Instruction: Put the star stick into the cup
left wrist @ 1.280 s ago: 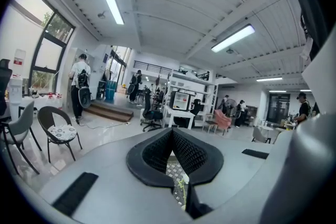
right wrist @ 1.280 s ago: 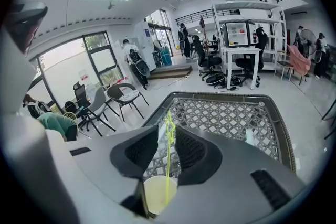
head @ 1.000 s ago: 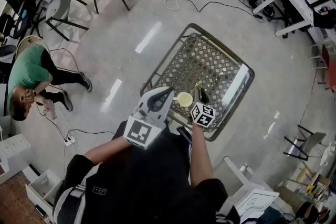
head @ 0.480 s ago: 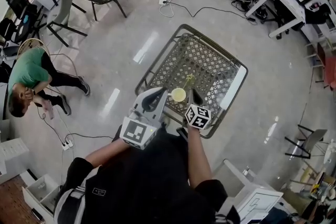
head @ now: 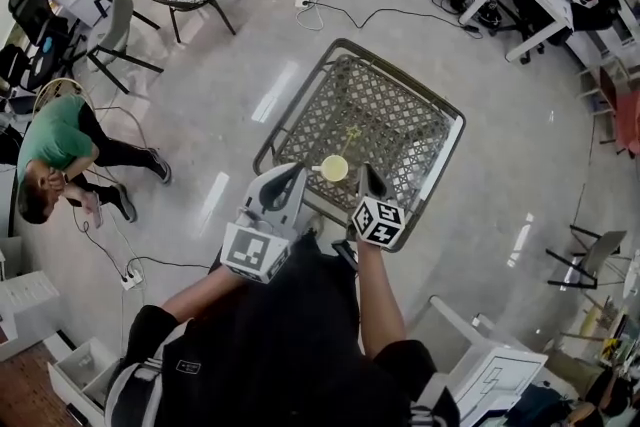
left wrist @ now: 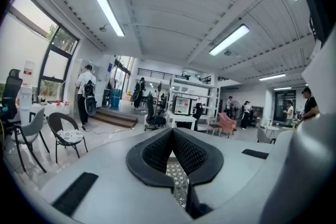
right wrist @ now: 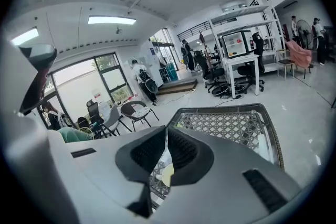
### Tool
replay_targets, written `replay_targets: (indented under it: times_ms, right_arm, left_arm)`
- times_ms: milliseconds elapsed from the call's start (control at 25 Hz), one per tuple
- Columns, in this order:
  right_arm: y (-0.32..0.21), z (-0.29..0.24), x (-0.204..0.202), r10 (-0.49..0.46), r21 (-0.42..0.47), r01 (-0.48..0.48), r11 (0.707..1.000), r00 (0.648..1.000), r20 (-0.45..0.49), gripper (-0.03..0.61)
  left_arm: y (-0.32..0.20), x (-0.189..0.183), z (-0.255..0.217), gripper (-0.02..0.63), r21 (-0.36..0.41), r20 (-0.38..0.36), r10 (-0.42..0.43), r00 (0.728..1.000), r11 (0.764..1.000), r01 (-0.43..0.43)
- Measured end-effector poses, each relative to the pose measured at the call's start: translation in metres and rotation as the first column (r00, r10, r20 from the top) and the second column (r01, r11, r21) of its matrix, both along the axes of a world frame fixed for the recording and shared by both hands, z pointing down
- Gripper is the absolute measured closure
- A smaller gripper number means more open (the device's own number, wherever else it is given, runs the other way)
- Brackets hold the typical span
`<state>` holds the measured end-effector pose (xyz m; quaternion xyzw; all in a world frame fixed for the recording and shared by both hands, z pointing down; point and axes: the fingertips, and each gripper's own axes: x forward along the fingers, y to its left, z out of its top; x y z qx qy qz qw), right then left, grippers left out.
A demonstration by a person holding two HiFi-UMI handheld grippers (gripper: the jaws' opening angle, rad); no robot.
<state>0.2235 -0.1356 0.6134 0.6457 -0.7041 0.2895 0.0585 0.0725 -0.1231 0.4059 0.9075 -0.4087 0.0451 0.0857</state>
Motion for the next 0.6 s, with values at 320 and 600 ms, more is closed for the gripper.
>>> replay_targets:
  times_ms: [320,600]
  right_arm:
    - [0.009,-0.024,-0.016,0.044,0.003,-0.044,0.999,0.999,-0.017,0.557]
    - [0.025,-0.057,-0.035,0.099,0.037,-0.098,0.995,0.995,-0.028,0.560]
  left_arm:
    - [-0.014,0.001,-0.004,0.598,-0.009,-0.017,0.073,0.997,0.997,-0.073]
    - [-0.024,-0.006,-0.006,0.598,-0.021,-0.040,0.141,0.989,0.990,-0.142]
